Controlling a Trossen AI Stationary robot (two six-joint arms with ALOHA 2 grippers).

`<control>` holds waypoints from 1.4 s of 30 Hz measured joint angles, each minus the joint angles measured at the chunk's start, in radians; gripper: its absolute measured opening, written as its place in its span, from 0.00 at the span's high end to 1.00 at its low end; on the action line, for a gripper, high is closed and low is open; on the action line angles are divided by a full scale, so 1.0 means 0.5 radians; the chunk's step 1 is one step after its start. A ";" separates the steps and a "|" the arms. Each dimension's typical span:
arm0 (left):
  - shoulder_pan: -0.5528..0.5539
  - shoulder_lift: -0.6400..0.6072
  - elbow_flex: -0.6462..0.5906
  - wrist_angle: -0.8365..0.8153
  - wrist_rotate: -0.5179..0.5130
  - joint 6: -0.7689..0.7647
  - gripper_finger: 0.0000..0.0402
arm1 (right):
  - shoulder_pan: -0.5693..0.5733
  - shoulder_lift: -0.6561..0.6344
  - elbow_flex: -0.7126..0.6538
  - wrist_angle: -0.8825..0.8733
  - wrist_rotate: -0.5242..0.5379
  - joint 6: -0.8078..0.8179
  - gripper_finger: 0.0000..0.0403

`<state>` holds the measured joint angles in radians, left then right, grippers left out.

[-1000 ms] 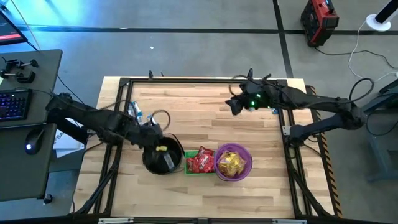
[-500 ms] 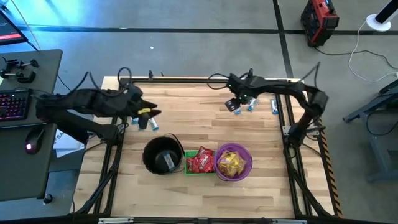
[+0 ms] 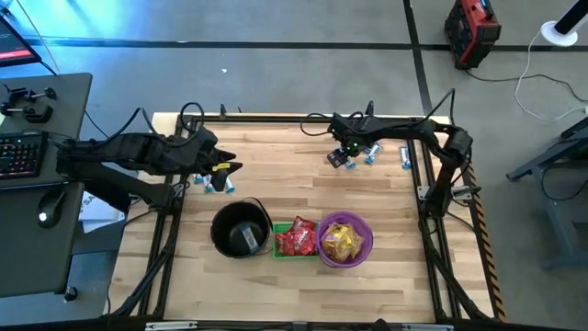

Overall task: Sort candy by brand, put in halloween buckets
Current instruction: Put the white chocolate into the black bucket

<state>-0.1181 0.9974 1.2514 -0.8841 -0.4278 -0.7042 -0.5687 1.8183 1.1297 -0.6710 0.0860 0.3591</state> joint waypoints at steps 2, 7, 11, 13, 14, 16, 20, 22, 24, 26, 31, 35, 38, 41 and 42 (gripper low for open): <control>0.000 0.007 0.000 -0.001 0.001 0.000 0.53 | -0.001 0.000 0.000 -0.014 0.001 0.010 0.39; 0.000 0.014 0.000 0.000 0.001 0.029 0.53 | -0.001 0.074 0.000 0.021 0.004 0.012 0.38; 0.000 0.014 0.000 0.004 -0.001 0.034 0.53 | 0.005 0.133 0.013 0.035 -0.033 0.008 0.39; 0.000 0.014 0.000 0.005 -0.001 0.044 0.53 | 0.012 0.144 0.012 0.030 -0.025 0.058 0.40; 0.000 0.014 0.000 0.007 -0.002 0.055 0.53 | 0.014 0.145 0.012 0.030 -0.025 0.082 0.43; 0.000 0.014 0.000 0.020 -0.018 0.087 0.53 | 0.020 0.134 0.012 0.026 -0.026 0.119 0.51; 0.000 0.000 -0.001 0.029 -0.095 0.172 0.53 | 0.048 0.098 0.005 0.012 0.024 0.123 0.75; 0.000 -0.026 -0.002 0.028 -0.117 0.218 0.53 | 0.052 0.051 -0.001 -0.011 0.027 0.118 0.87; 0.001 -0.063 -0.002 0.029 -0.123 0.263 0.53 | 0.067 -0.022 -0.006 -0.008 0.031 0.113 0.96; 0.001 -0.113 -0.002 0.029 -0.123 0.284 0.53 | 0.096 -0.130 -0.004 -0.002 0.023 0.106 0.97; 0.001 -0.276 -0.002 0.029 -0.209 0.287 0.53 | 0.250 -0.412 -0.003 0.161 -0.157 0.238 0.98; 0.002 -0.379 -0.002 0.028 -0.310 0.282 0.53 | 0.500 -0.541 0.002 0.601 -0.430 0.417 0.99; 0.002 -0.421 -0.002 0.029 -0.386 0.281 0.53 | 0.717 -0.529 0.002 1.068 -0.587 0.533 1.00; 0.002 -0.428 -0.002 0.029 -0.431 0.282 0.53 | 0.940 -0.448 0.005 1.563 -0.650 0.537 1.00; 0.002 -0.426 -0.002 0.029 -0.436 0.281 0.53 | 1.002 -0.412 0.005 1.708 -0.650 0.517 1.00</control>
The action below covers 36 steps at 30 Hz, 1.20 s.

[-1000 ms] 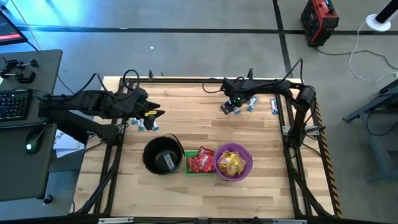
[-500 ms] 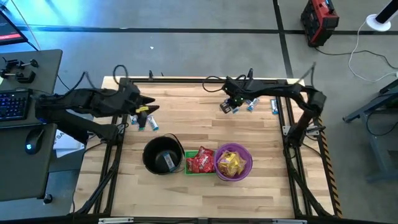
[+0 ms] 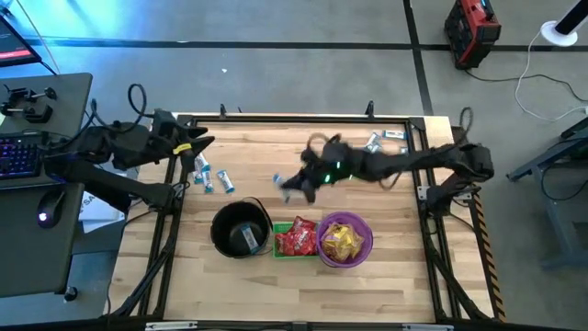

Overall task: Sort candy by brand, put in halloween buckets
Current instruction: Put the white chocolate into the black bucket

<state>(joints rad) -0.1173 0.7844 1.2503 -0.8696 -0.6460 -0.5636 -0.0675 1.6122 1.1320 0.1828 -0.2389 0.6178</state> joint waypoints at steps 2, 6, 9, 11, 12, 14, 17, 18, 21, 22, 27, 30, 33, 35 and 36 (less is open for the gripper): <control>0.000 0.009 0.000 0.000 -0.002 0.000 0.53 | 0.118 0.081 0.019 0.189 -0.001 -0.095 1.00; 0.000 0.029 0.000 -0.001 0.010 -0.009 0.53 | 0.258 0.256 0.206 0.228 0.092 -0.301 1.00; 0.000 0.037 0.000 0.003 0.010 -0.016 0.53 | 0.299 0.431 0.387 0.209 0.131 -0.380 1.00; 0.000 0.046 0.000 0.015 0.010 -0.016 0.53 | 0.307 0.550 0.518 0.194 0.131 -0.393 1.00; 0.000 0.049 0.000 0.015 0.010 -0.016 0.53 | 0.310 0.604 0.585 0.179 0.130 -0.393 1.00; -0.002 0.052 0.000 0.014 0.021 -0.016 0.53 | 0.313 0.695 0.717 0.084 0.126 -0.400 1.00; -0.002 0.051 0.000 0.014 0.054 -0.016 0.53 | 0.319 0.815 0.897 -0.182 0.138 -0.401 1.00; -0.002 0.051 0.000 0.013 0.071 -0.016 0.53 | 0.320 0.849 0.953 -0.290 0.139 -0.412 0.99; -0.002 0.051 0.000 0.013 0.106 -0.016 0.53 | 0.321 0.931 1.116 -0.566 0.139 -0.466 0.90; -0.002 0.051 0.000 0.013 0.114 -0.016 0.53 | 0.320 0.950 1.164 -0.630 0.139 -0.476 0.86; -0.002 0.051 0.000 0.012 0.117 0.002 0.53 | 0.320 0.965 1.277 -0.771 0.166 -0.510 0.60; -0.002 0.051 0.000 0.012 0.117 0.015 0.53 | 0.298 0.967 1.375 -0.928 0.144 -0.558 0.47; -0.002 0.053 0.001 0.013 0.118 -0.008 0.53 | 0.264 0.952 1.517 -1.197 0.127 -0.629 0.40; -0.002 0.071 0.002 0.010 0.126 -0.031 0.53 | 0.235 0.904 1.584 -1.432 0.186 -0.783 0.38; -0.001 0.079 0.002 0.005 0.139 -0.033 0.53 | 0.215 0.869 1.594 -1.534 0.231 -0.843 0.38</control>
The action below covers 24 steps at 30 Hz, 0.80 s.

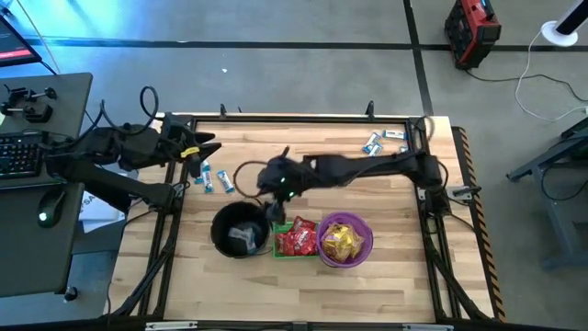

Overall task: Sort candy by brand, put in halloween buckets
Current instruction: Put the white chocolate into the black bucket

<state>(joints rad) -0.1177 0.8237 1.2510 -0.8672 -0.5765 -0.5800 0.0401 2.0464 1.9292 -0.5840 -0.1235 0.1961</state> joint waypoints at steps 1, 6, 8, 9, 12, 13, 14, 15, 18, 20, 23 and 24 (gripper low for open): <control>0.002 0.016 0.000 -0.003 0.014 0.002 0.53 | -0.022 -0.041 0.001 -0.098 0.044 -0.052 0.38; 0.100 0.149 0.002 -0.102 0.036 -0.149 0.53 | -0.196 -0.341 -0.309 -0.361 0.126 -0.123 0.39; 0.188 0.241 -0.012 -0.295 0.052 -0.240 0.53 | -0.264 -0.504 -0.573 -0.301 0.130 -0.033 0.38; 0.237 0.284 -0.045 -0.413 0.081 -0.279 0.53 | -0.288 -0.593 -0.718 -0.248 0.134 0.020 0.38; 0.400 0.394 -0.257 -0.668 0.198 -0.429 0.53 | -0.333 -0.855 -1.128 -0.055 0.123 0.260 0.38; 0.453 0.412 -0.357 -0.668 0.247 -0.500 0.53 | -0.339 -0.926 -1.255 -0.005 0.122 0.352 0.38; 0.503 0.418 -0.467 -0.635 0.322 -0.584 0.53 | -0.339 -0.986 -1.370 0.048 0.122 0.443 0.38; 0.548 0.417 -0.583 -0.566 0.410 -0.659 0.53 | -0.340 -1.046 -1.483 0.108 0.122 0.528 0.38; 0.629 0.407 -0.964 -0.160 0.698 -0.910 0.53 | -0.321 -1.194 -1.735 0.276 0.122 0.740 0.38; 0.652 0.399 -1.187 0.136 0.807 -1.088 0.53 | -0.304 -1.246 -1.855 0.378 0.121 0.819 0.38; 0.689 0.405 -1.414 0.425 0.853 -1.353 0.53 | -0.288 -1.269 -1.962 0.486 0.118 0.869 0.38; 0.701 0.410 -1.466 0.455 0.851 -1.433 0.53 | -0.287 -1.270 -1.971 0.510 0.118 0.868 0.38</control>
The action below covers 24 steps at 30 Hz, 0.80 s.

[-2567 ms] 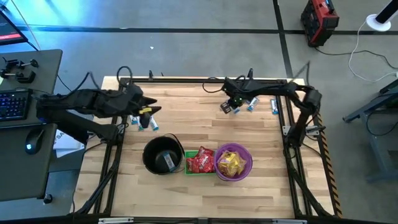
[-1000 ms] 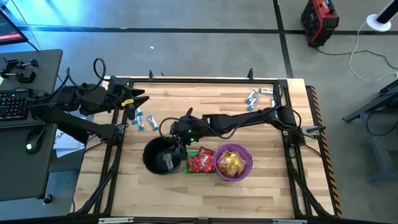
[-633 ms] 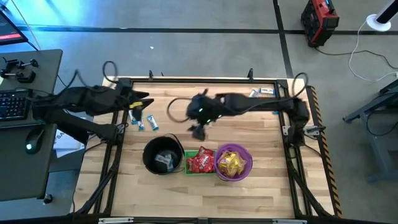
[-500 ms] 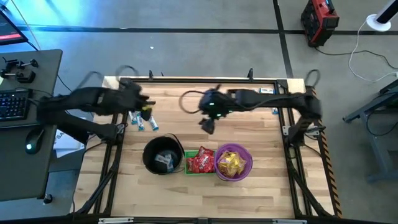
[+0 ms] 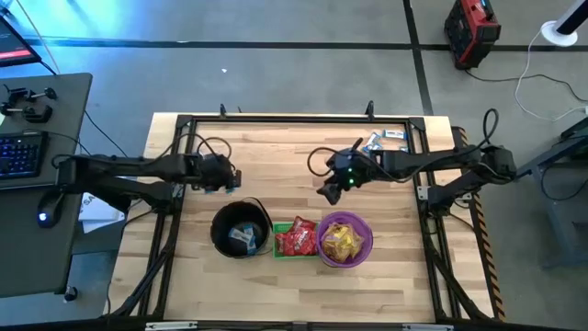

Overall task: Sort candy by brand, put in halloween buckets
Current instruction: Put the white chocolate into the black bucket

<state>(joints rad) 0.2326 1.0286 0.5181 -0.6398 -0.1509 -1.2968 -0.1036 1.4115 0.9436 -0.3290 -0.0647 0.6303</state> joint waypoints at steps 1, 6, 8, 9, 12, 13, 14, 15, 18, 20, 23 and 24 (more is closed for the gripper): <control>0.010 0.007 -0.041 0.020 -0.014 -0.058 0.53 | 0.000 -0.001 -0.007 0.020 -0.001 -0.002 0.38; 0.036 0.024 -0.127 0.033 -0.107 -0.195 0.53 | -0.002 0.009 -0.021 0.057 -0.004 -0.045 0.38; 0.045 0.023 -0.126 0.050 -0.166 -0.211 0.53 | -0.013 0.008 -0.021 0.070 -0.008 -0.078 0.38; 0.049 0.023 -0.126 0.063 -0.195 -0.219 0.53 | -0.018 0.008 -0.021 0.068 -0.011 -0.087 0.38; 0.091 0.052 -0.126 0.066 -0.188 -0.230 0.53 | -0.029 0.008 -0.020 0.082 -0.008 -0.091 0.38; 0.108 0.072 -0.126 0.068 -0.161 -0.222 0.53 | -0.030 0.008 -0.020 0.085 -0.008 -0.093 0.38; 0.121 0.101 -0.126 0.069 -0.131 -0.207 0.53 | -0.031 0.008 -0.021 0.085 -0.006 -0.098 0.38; 0.138 0.138 -0.126 0.069 -0.103 -0.186 0.53 | -0.029 0.008 -0.020 0.088 -0.007 -0.105 0.38; 0.183 0.243 -0.126 0.121 -0.079 -0.163 0.53 | -0.029 0.008 -0.020 0.094 -0.007 -0.110 0.38; 0.210 0.313 -0.126 0.185 -0.083 -0.162 0.53 | -0.029 0.008 -0.020 0.097 -0.007 -0.110 0.38; 0.239 0.412 -0.115 0.237 -0.077 -0.157 0.53 | -0.029 0.008 -0.020 0.102 -0.007 -0.110 0.38; 0.246 0.440 -0.113 0.243 -0.072 -0.155 0.53 | -0.029 0.008 -0.020 0.103 -0.007 -0.109 0.38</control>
<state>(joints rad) 0.3554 1.2485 0.4614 -0.5182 -0.1867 -1.3742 -0.1181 1.4155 0.9337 -0.2775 -0.0681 0.5756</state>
